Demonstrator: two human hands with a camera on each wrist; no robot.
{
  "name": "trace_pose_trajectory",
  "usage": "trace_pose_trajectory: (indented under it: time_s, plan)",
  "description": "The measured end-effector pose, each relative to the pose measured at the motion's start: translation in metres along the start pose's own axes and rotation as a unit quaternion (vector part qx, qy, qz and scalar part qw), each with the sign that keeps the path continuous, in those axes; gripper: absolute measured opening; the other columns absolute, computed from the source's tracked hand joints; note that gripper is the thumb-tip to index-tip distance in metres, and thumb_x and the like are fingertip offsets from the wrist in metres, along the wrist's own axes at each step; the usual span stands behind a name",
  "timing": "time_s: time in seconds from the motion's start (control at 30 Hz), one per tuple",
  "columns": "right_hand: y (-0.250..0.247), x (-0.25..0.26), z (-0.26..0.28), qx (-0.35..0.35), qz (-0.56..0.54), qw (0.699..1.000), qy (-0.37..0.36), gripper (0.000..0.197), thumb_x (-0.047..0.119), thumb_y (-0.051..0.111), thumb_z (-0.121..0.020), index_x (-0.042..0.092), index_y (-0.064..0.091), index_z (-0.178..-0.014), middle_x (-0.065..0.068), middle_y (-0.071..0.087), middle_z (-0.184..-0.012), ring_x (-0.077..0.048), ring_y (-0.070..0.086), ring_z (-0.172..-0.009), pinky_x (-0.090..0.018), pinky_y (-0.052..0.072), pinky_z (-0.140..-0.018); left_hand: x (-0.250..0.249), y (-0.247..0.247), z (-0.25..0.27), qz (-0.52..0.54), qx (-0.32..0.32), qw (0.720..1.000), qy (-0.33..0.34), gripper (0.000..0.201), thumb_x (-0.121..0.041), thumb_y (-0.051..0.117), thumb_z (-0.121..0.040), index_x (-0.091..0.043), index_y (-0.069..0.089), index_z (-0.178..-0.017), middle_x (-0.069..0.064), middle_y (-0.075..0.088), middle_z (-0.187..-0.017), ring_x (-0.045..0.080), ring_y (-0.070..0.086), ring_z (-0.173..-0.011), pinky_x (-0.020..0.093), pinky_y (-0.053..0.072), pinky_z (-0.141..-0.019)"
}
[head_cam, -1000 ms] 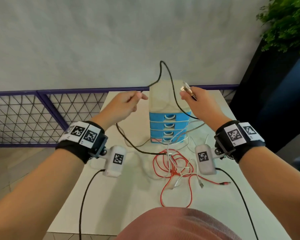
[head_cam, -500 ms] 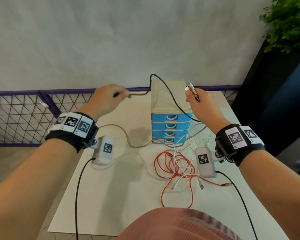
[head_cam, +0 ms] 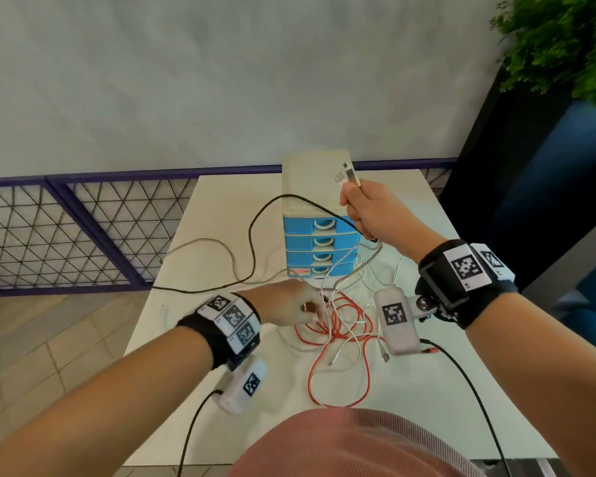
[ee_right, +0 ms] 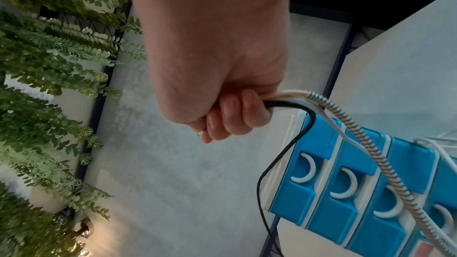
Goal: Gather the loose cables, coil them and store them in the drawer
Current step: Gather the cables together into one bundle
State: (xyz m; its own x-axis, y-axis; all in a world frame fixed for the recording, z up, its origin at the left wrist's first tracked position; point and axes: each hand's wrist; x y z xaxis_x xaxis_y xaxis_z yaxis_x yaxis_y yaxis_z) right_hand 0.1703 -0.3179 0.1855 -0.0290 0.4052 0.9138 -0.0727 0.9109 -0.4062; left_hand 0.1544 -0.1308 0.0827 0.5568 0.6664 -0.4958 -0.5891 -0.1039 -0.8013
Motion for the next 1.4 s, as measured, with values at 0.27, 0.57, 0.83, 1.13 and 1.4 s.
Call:
trace_pose_trajectory:
  time_s: [0.27,0.57,0.83,1.13,1.4]
  plan:
    - [-0.009,-0.007,0.018,-0.004,0.021,1.0,0.011,0.033,0.029,0.033,-0.104,0.016,0.052,-0.081,0.003,0.039,-0.059,-0.003,0.031,-0.037,-0.016,0.029,-0.037,-0.038,0.064,-0.036,-0.053,0.159,0.981,0.094,0.021,-0.019,0.058,-0.088,-0.015,0.066,-0.108,0.002,0.068,-0.103,0.012,0.057,-0.087,0.026,0.042,-0.074]
    - [-0.02,-0.021,0.03,0.003,0.076,0.997,0.018,0.033,0.031,0.035,-0.104,0.02,0.054,-0.078,0.004,0.04,-0.062,0.0,0.035,-0.039,-0.01,0.03,-0.04,-0.046,0.104,-0.051,-0.155,0.201,0.966,0.046,0.035,-0.039,0.044,-0.096,-0.016,0.052,-0.121,0.011,0.057,-0.115,0.029,0.054,-0.1,0.034,0.038,-0.072]
    - [-0.016,-0.023,0.026,0.032,0.059,0.997,0.025,0.032,0.032,0.034,-0.104,0.015,0.055,-0.086,0.004,0.039,-0.062,-0.005,0.03,-0.044,-0.014,0.029,-0.039,-0.034,0.095,-0.043,-0.127,0.142,0.981,0.039,0.008,-0.012,0.07,-0.077,-0.007,0.063,-0.077,0.007,0.065,-0.086,0.024,0.059,-0.077,0.03,0.041,-0.06]
    - [0.014,-0.016,0.017,0.099,0.041,0.994,0.01,0.028,0.027,0.033,-0.105,0.01,0.048,-0.089,-0.008,0.068,-0.078,0.001,0.044,-0.034,-0.012,0.033,-0.039,-0.038,-0.001,-0.002,0.106,-0.066,0.992,0.032,0.01,-0.009,0.062,-0.085,-0.014,0.059,-0.093,-0.005,0.063,-0.09,0.008,0.06,-0.073,0.019,0.048,-0.069]
    - [0.039,-0.018,0.006,0.148,-0.001,0.988,0.042,0.03,0.033,0.027,-0.105,0.013,0.038,-0.085,0.0,0.075,-0.087,-0.014,0.045,-0.034,-0.023,0.036,-0.04,-0.006,-0.065,0.044,0.29,-0.303,0.906,-0.053,0.018,-0.001,0.06,-0.088,-0.018,0.055,-0.084,0.003,0.062,-0.084,0.015,0.064,-0.059,0.026,0.055,-0.061]
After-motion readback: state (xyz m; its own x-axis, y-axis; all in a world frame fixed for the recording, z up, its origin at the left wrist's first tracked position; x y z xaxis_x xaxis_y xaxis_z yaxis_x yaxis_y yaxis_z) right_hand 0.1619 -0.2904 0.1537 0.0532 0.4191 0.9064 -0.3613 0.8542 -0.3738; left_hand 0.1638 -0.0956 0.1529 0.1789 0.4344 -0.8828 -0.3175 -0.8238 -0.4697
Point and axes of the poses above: each hand's wrist, its own z-axis away from the middle knuckle, its own y-axis out of the palm, x = y × z
